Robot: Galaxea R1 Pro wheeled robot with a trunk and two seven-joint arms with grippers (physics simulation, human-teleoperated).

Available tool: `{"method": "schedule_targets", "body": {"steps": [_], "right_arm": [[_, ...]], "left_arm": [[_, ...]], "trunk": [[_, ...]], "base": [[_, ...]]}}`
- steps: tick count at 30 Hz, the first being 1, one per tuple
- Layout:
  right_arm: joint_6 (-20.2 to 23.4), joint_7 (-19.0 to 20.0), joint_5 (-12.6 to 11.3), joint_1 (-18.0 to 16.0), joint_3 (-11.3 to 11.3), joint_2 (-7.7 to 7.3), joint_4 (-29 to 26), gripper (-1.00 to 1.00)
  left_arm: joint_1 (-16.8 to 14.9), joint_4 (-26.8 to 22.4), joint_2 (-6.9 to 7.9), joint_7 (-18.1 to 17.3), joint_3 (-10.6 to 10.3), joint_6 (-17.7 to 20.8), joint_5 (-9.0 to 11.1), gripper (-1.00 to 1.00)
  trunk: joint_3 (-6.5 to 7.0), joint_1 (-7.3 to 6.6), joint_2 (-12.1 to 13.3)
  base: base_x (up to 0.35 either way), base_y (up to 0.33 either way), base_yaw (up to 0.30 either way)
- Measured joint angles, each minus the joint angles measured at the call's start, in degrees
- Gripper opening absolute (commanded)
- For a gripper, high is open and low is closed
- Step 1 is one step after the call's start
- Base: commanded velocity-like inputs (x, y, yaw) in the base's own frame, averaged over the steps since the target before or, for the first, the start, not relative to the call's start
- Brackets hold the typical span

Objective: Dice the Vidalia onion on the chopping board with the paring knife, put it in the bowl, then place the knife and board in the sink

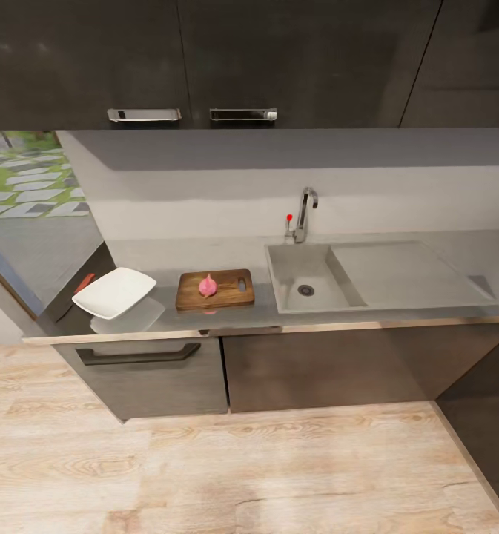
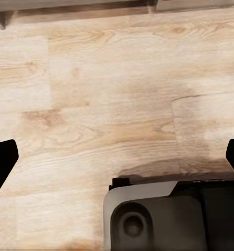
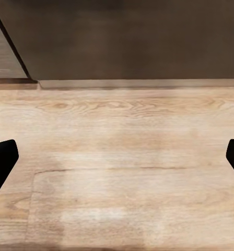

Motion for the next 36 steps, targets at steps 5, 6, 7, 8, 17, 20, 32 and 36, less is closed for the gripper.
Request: {"method": "schedule_targets", "body": {"steps": [5,6,7,8,17,20,32,36], "right_arm": [[0.1,-0.1,-0.1,0.0,0.0,0.05,0.2,1.0],[0.1,-0.1,-0.1,0.0,0.0,0.05,0.2,1.0],[0.1,-0.1,-0.1,0.0,0.0,0.06,0.2,1.0],[0.1,-0.1,-0.1,0.0,0.0,0.06,0.2,1.0],[0.2,0.0,-0.1,0.0,0.0,0.07,0.2,1.0],[0.2,0.0,-0.1,0.0,0.0,0.07,0.2,1.0],[0.2,0.0,-0.1,0.0,0.0,0.07,0.2,1.0],[0.2,0.0,-0.1,0.0,0.0,0.07,0.2,1.0]], "left_arm": [[0.0,0.8,-0.1,0.0,0.1,0.0,0.0,1.0],[0.0,0.8,-0.1,0.0,0.1,0.0,0.0,1.0],[0.0,0.8,-0.1,0.0,0.1,0.0,0.0,1.0],[0.0,0.8,-0.1,0.0,0.1,0.0,0.0,1.0],[0.0,0.7,-0.11,0.0,0.1,0.0,0.0,1.0],[0.0,0.7,-0.11,0.0,0.1,0.0,0.0,1.0],[0.0,0.8,-0.11,0.0,0.1,0.0,0.0,1.0],[0.0,0.8,-0.11,0.0,0.1,0.0,0.0,1.0]], "trunk": [[0.0,0.0,0.0],[0.0,0.0,0.0],[0.0,0.0,0.0],[0.0,0.0,0.0],[0.0,0.0,0.0],[0.0,0.0,0.0],[0.0,0.0,0.0],[0.0,0.0,0.0]], "base": [[0.0,0.17,0.0],[0.0,0.295,0.0],[0.0,0.299,0.0],[0.0,0.305,0.0],[0.0,0.313,0.0],[0.0,0.315,0.0],[0.0,0.316,0.0],[0.0,0.316,0.0]]}}
